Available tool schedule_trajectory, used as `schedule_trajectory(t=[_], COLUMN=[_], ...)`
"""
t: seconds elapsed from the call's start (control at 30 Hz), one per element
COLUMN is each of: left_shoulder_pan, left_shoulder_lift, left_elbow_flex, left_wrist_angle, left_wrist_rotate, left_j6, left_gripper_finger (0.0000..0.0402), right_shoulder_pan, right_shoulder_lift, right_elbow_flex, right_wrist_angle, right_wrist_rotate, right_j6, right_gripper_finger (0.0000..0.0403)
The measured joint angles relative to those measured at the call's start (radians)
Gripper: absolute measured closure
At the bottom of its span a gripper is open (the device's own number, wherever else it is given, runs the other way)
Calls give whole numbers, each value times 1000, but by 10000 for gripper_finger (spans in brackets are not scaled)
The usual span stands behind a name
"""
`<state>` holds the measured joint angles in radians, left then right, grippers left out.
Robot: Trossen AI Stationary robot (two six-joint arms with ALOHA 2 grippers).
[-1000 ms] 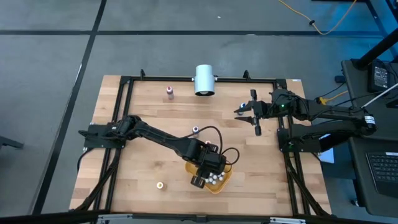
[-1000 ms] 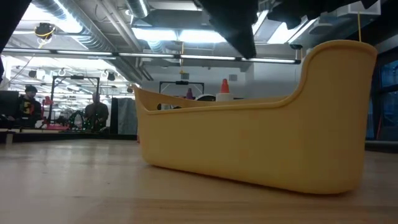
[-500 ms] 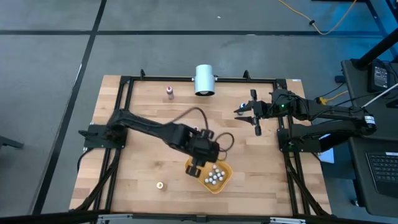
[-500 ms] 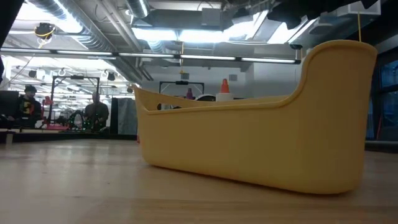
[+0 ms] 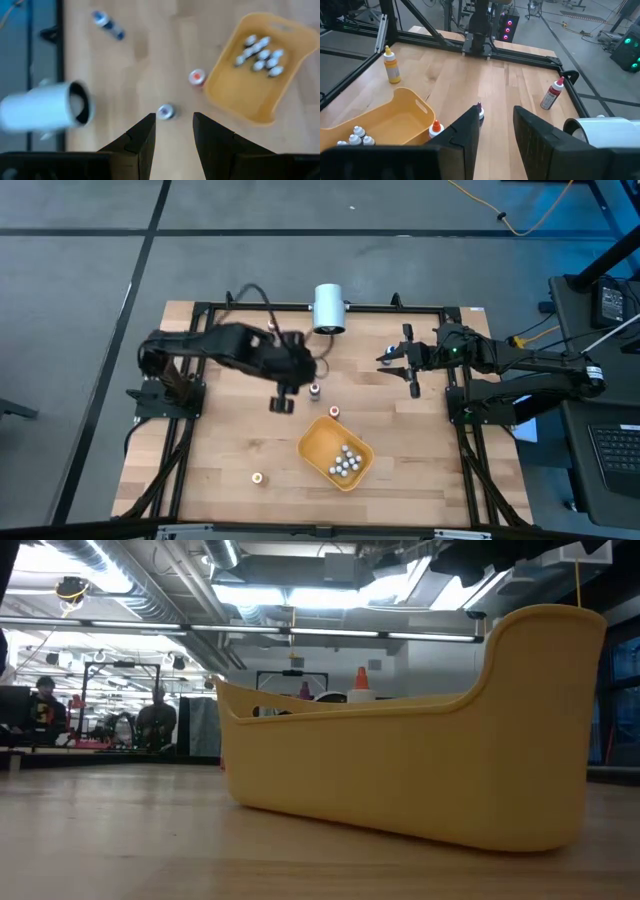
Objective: Pick & Place food coloring
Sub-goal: Put the large violet food coloring bottle into the yellow container
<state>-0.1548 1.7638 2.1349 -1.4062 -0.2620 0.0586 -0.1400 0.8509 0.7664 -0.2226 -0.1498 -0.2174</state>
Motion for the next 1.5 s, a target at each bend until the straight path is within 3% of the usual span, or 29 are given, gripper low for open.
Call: schedule_trajectory(t=[0.47, 0.53, 0.67, 0.77, 1.0, 1.33, 1.5], left_shoulder_pan=[157, 186, 264, 312, 364, 358, 342], left_shoulder_lift=[-84, -86, -82, -85, -83, -78, -71], left_elbow_flex=[-1, -23, -110, -206, -401, -516, -577], left_wrist_angle=[-64, -65, -52, 2, 121, 347, 444], left_wrist_rotate=[-1, 37, 206, 263, 266, 316, 371], left_j6=[87, 123, 190, 231, 286, 200, 125], left_gripper_finger=[274, 274, 274, 274, 274, 273, 247], right_shoulder_pan=[0, 0, 0, 0, 0, 0, 0], right_shoulder_lift=[0, 0, 0, 0, 0, 0, 0], right_elbow_flex=[0, 0, 0, 0, 0, 0, 0], right_wrist_angle=[1, 0, 1, 0, 1, 0, 0], right_wrist_rotate=[0, 0, 0, 0, 0, 0, 0], right_j6=[0, 0, 0, 0, 0, 0, 0], right_gripper_finger=[280, 280, 280, 280, 280, 280, 280])
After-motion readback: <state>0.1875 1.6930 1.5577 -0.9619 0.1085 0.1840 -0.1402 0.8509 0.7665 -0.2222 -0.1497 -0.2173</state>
